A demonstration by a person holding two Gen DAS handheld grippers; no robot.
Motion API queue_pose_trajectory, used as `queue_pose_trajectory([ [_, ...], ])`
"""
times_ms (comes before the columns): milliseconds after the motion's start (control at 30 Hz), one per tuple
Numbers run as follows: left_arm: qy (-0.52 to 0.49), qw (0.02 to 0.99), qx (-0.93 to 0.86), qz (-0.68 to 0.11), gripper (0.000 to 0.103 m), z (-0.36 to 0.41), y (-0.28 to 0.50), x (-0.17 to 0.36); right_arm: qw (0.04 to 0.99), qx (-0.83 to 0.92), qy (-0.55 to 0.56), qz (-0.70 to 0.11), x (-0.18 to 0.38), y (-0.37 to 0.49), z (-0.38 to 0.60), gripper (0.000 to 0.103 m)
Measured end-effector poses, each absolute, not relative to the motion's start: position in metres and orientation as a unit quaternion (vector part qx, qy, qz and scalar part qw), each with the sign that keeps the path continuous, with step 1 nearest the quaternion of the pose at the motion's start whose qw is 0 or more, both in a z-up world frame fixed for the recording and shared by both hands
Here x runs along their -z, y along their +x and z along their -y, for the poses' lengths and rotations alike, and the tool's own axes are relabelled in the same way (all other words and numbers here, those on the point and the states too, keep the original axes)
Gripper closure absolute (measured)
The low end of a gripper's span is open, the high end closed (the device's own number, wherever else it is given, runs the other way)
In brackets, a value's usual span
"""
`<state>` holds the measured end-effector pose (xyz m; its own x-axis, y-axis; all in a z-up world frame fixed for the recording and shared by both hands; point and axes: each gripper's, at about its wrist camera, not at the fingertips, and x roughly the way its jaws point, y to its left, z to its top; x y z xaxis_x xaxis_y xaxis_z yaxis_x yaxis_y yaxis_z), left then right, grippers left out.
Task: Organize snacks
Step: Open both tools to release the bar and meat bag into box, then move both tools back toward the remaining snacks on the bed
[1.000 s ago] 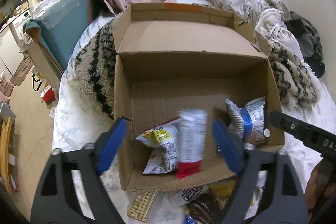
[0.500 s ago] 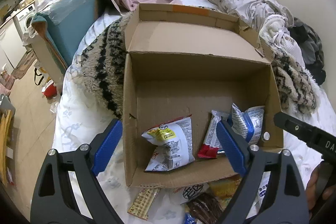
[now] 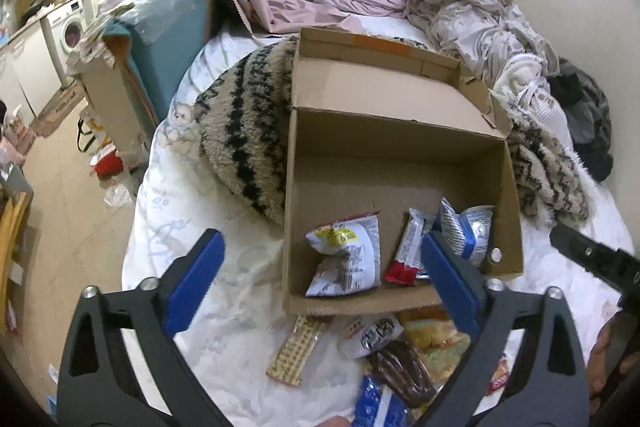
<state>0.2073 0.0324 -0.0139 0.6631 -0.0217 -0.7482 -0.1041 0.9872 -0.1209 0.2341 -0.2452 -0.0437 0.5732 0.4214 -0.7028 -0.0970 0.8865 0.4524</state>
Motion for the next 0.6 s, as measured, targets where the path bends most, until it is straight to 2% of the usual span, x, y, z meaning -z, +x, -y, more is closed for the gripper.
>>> queue_pose_trajectory([
  [133,-0.090,0.902,-0.020,-0.421,0.001,-0.039,0.190,0.015,0.865,-0.146,0.186,-0.443,0.044,0.217,0.248,0.028],
  [267,-0.095,0.893,-0.031,-0.439,0.001,-0.045,0.178,0.022,0.862,-0.134,0.185,-0.453,0.047,0.203,0.253,0.020],
  [600,-0.094,0.865,-0.051,-0.490,0.001,-0.056,0.158,0.055,0.840,-0.099,0.191,-0.497,0.069,0.172,0.271,0.020],
])
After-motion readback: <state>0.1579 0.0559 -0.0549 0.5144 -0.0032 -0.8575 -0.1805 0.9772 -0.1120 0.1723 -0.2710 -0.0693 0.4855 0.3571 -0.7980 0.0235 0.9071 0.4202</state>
